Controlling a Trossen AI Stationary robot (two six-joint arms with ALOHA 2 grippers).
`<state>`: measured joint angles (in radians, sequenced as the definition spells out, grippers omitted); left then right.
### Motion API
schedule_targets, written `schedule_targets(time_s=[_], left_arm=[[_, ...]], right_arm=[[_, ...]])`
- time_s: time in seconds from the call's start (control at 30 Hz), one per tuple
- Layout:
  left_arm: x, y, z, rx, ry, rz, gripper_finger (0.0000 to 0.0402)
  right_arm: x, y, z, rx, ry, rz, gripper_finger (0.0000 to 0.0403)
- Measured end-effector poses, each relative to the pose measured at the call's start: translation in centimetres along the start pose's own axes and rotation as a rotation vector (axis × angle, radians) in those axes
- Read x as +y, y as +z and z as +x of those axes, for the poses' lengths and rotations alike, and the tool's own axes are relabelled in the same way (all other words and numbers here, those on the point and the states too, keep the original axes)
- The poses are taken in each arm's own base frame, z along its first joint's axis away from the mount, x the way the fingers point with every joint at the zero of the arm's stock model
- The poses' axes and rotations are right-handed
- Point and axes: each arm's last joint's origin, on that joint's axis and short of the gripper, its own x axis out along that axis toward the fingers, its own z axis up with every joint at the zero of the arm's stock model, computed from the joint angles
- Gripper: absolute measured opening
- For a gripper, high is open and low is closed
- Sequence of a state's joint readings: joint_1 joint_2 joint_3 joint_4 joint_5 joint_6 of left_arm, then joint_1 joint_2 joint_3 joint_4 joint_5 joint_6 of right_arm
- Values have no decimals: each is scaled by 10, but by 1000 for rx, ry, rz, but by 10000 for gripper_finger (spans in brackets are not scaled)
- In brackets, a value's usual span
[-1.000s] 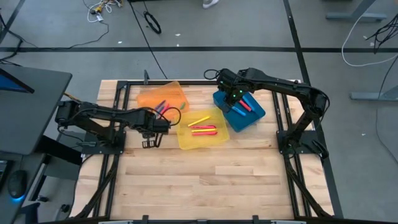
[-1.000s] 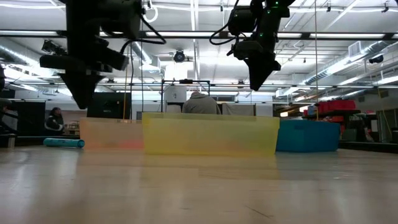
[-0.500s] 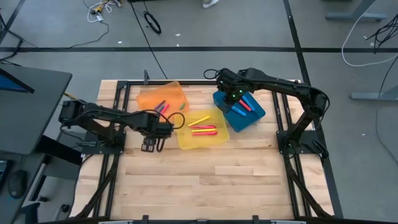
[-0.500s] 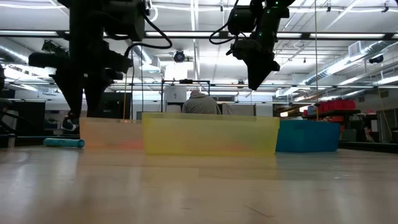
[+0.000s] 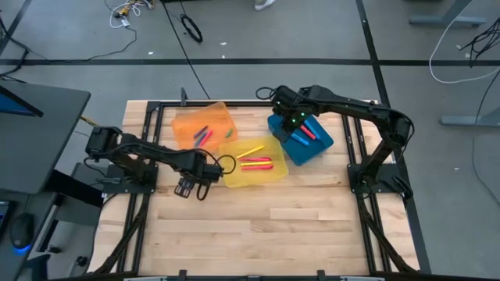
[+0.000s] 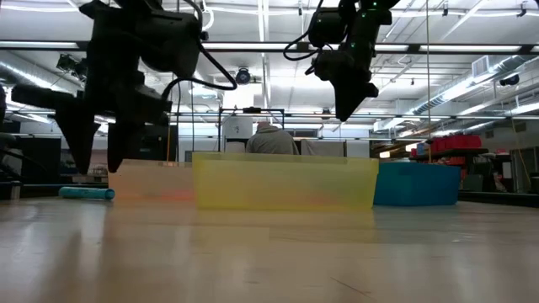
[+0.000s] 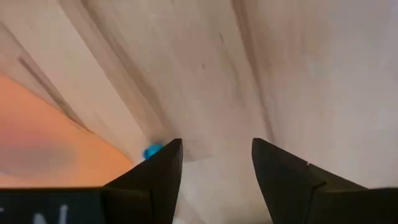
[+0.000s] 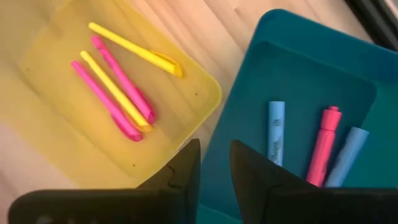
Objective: Pick & Place Markers
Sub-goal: Put the blue large highlighter into the blue bin
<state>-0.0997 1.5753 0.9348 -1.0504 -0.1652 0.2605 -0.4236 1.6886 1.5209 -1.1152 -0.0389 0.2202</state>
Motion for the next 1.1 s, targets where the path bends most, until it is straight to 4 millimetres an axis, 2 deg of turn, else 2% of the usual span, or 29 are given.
schedule_targets(time_s=[0.13,0.57,1.1], left_arm=[[1,4,9,60,88,31,209],[5,10,32,169,41,51,250],[21,3,40,212,-37,119,257]], right_arm=[[1,-1,0,11,21,4,87],[0,-3,0,37,25,39,87],[1,-3,0,40,25,60,87]])
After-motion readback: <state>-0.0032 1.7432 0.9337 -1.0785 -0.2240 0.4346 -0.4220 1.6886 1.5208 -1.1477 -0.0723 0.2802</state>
